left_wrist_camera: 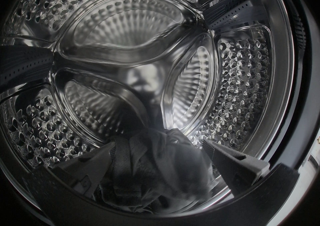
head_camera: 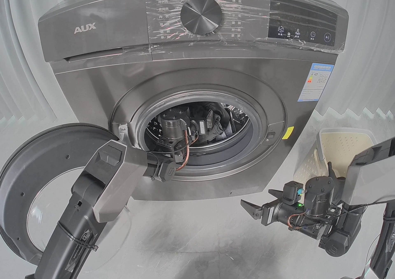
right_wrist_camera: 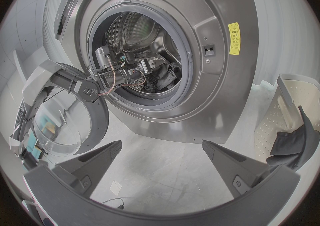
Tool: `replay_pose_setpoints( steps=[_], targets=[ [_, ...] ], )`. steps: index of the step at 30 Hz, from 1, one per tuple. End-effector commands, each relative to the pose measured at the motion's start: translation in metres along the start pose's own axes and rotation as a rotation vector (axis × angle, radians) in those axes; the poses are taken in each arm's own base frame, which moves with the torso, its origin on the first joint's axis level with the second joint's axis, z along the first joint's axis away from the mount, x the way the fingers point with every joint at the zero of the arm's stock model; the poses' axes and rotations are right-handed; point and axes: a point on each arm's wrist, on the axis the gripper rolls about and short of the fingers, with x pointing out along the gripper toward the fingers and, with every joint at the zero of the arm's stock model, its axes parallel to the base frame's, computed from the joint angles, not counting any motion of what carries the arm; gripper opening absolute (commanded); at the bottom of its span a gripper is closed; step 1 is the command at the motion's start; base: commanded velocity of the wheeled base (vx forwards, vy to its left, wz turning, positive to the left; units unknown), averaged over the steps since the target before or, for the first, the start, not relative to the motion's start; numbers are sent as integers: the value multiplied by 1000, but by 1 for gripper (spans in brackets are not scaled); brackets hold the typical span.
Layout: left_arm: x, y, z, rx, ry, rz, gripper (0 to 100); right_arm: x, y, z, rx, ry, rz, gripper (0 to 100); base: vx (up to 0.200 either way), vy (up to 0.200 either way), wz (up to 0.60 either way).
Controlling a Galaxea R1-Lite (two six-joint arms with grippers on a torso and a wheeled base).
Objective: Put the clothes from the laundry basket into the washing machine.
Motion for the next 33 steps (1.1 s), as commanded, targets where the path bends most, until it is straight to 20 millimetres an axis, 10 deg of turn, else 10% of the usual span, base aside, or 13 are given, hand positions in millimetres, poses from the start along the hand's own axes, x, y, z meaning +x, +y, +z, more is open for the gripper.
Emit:
replay_pose_setpoints(
  steps=[1, 12, 26, 27, 33],
  targets=[
    [-4, -13, 4, -3, 0, -22, 100, 0, 0, 0, 1, -1, -1, 100, 0, 0, 0],
    [-48, -34, -9, 62, 205, -78, 100, -1, 0, 0, 1, -1, -1, 100, 0, 0, 0],
    [-16, -14, -38, 81, 218, -68, 100, 0, -1, -1, 9, 4, -2, 100, 0, 0, 0],
    [-15, -14, -36, 81, 215, -68, 0, 1, -1, 0, 12, 1, -1, 100, 0, 0, 0],
    [-14, -16, -34, 81, 202, -66, 0, 1, -1, -2, 11, 6, -1, 100, 0, 0, 0]
  ],
)
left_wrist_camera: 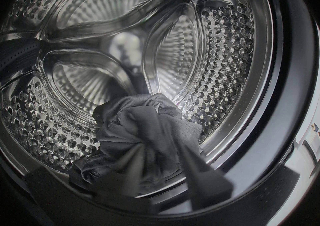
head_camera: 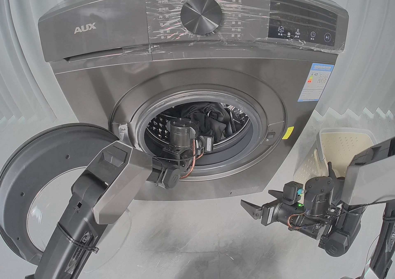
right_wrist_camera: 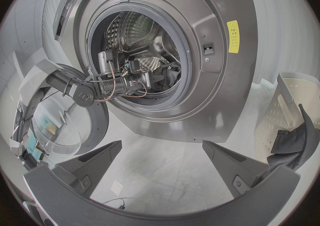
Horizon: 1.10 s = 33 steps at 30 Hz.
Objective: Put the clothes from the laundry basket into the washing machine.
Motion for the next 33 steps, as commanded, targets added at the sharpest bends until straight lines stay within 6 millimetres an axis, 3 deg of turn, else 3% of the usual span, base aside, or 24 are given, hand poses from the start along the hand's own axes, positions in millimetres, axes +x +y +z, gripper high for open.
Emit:
replay_pose_setpoints(
  steps=[1, 3, 12, 20, 21, 27, 29, 33],
  targets=[
    [5, 1, -2, -4, -22, 12, 0, 0, 0, -1, 0, 3, 0, 100, 0, 0, 0],
    [10, 3, 6, -13, -74, 34, 0, 0, 0, -1, 0, 4, 0, 100, 0, 0, 0],
    [13, 30, 9, -29, -143, 110, 0, 0, 1, -2, -1, 8, 2, 100, 0, 0, 0],
    [14, 31, 5, -24, -135, 110, 0, 2, 0, -5, -1, 18, -2, 100, 0, 0, 0],
    [14, 30, 5, -24, -135, 109, 100, 2, 0, -5, -1, 18, -2, 100, 0, 0, 0],
    [11, 16, 15, -61, -165, 80, 100, 2, -1, -4, 0, 17, -5, 100, 0, 0, 0],
    [3, 6, 29, -62, -173, 61, 100, 1, -2, -5, 2, 18, -8, 100, 0, 0, 0],
    [-15, -11, 33, -54, -122, 29, 100, 2, -5, -4, 6, 16, -17, 100, 0, 0, 0]
  ],
)
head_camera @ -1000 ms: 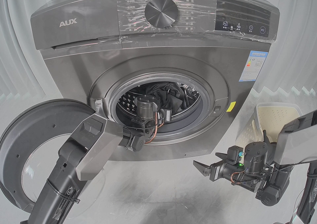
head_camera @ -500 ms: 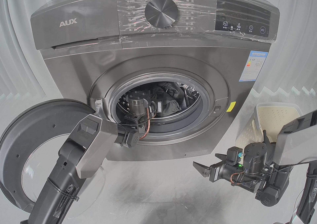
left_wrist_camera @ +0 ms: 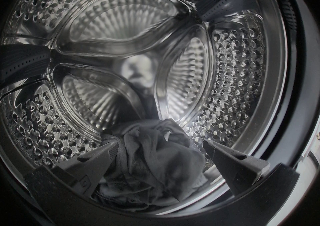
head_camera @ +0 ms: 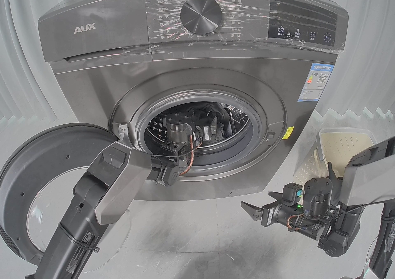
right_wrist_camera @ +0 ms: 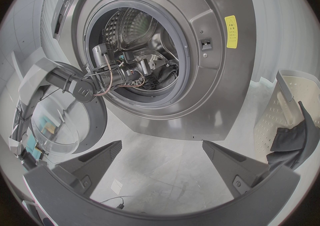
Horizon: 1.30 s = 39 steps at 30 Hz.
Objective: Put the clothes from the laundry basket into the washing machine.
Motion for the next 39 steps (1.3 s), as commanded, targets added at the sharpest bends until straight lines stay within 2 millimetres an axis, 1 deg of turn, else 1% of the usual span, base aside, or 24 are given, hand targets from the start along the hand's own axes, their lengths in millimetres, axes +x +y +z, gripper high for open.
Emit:
replay_pose_setpoints(
  steps=[1, 2, 3, 4, 5, 7, 11, 12, 13, 16, 20, 23, 25, 26, 27, 28, 32, 33, 34, 35, 36, 37, 38, 39],
  targets=[
    [-32, -26, 24, 9, 52, -54, 100, 0, -3, 1, 7, -2, -9, 100, 0, 0, 0],
    [-32, -26, 24, 9, 52, -54, 100, 0, -3, 1, 7, -2, -9, 100, 0, 0, 0],
    [-48, -36, 26, 16, 85, -77, 100, 0, -3, 0, 16, 1, -9, 100, 0, 0, 0],
    [-49, -36, 26, 17, 87, -78, 100, 0, -3, 0, 16, -1, -9, 100, 0, 0, 0],
    [-60, -39, 27, 21, 106, -89, 100, 0, -3, 0, 16, -1, -9, 100, 0, 0, 0],
    [-73, -43, 25, 26, 124, -103, 100, -1, -2, 1, 16, -4, -7, 100, 0, 0, 0],
    [-100, -45, 14, 50, 171, -127, 100, -2, -3, 1, 17, -1, -10, 100, 0, 0, 0],
    [-112, -48, 11, 55, 184, -147, 100, -2, -3, 1, 22, -1, -10, 100, 0, 0, 0],
    [-120, -50, 8, 56, 194, -157, 100, -3, -3, 0, 25, 2, -11, 100, 0, 0, 0],
    [-142, -54, 8, 59, 200, -185, 100, -4, -3, 1, 30, -2, -12, 100, 0, 0, 0],
    [-164, -60, 19, 49, 180, -216, 100, -6, -3, 4, 30, -11, -9, 100, 0, 0, 0],
    [-192, -66, 40, 30, 156, -259, 100, -13, 0, 9, 27, -26, -1, 100, 0, 0, 0],
    [-211, -63, 50, 23, 152, -274, 100, -18, 2, 14, 26, -48, 6, 100, 0, 0, 0],
    [-214, -63, 52, 23, 149, -276, 100, -20, 2, 16, 24, -54, 8, 100, 0, 0, 0],
    [-230, -64, 60, 3, 135, -298, 100, -28, 4, 24, 17, -85, 11, 100, 0, 0, 0],
    [-239, -63, 65, -20, 129, -307, 100, -35, 5, 28, 15, -106, 8, 100, 0, 0, 0],
    [-282, -46, 86, -111, 128, -315, 100, -58, 11, 46, 6, -200, -10, 100, 0, 0, 0],
    [-287, -43, 87, -109, 129, -315, 100, -60, 12, 47, 2, -206, -9, 100, 0, 0, 0],
    [-302, -33, 92, -101, 124, -304, 100, -66, 13, 50, -12, -223, -8, 100, 0, 0, 0],
    [-312, -26, 96, -93, 119, -299, 100, -71, 12, 50, -21, -227, -14, 100, 0, 0, 0],
    [-313, -25, 97, -92, 118, -299, 100, -72, 12, 50, -22, -226, -14, 100, 0, 0, 0],
    [-330, -17, 105, -82, 102, -301, 100, -80, 11, 49, -33, -232, -37, 100, 0, 0, 0],
    [-331, -16, 106, -83, 101, -301, 100, -81, 11, 49, -33, -232, -38, 100, 0, 0, 0],
    [-342, -11, 109, -85, 96, -308, 100, -86, 10, 51, -40, -247, -48, 100, 0, 0, 0]
  ],
)
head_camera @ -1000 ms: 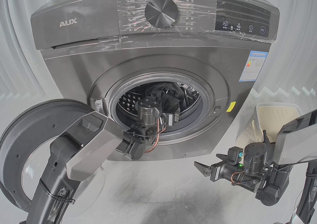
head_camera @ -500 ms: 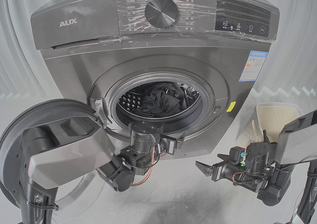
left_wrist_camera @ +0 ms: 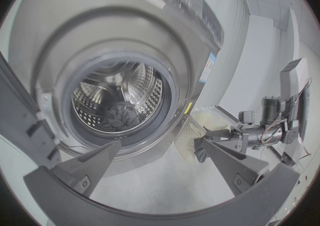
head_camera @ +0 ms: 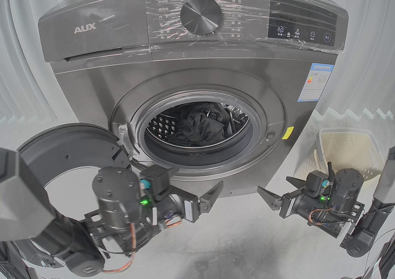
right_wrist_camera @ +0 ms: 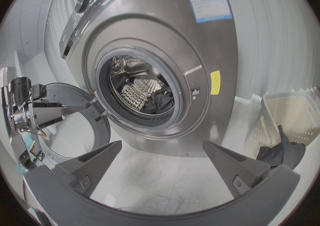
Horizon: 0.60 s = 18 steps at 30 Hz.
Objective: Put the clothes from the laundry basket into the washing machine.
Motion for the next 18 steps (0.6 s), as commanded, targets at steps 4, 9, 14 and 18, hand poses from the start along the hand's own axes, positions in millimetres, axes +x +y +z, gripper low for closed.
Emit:
replay_pose_setpoints(
  steps=[4, 9, 14, 18],
  targets=[
    [-103, 13, 27, -27, -105, -30, 100, -61, -2, 31, -59, -160, -41, 100, 0, 0, 0],
    [-130, 29, 27, -30, -137, 32, 100, -82, -4, 36, -62, -192, -43, 100, 0, 0, 0],
    [-148, 41, 22, -10, -135, 87, 100, -97, -4, 38, -69, -171, -46, 100, -120, 0, 0],
    [-158, 45, 20, 2, -147, 104, 100, -112, -5, 36, -75, -134, -59, 100, -200, 0, 0]
  ],
)
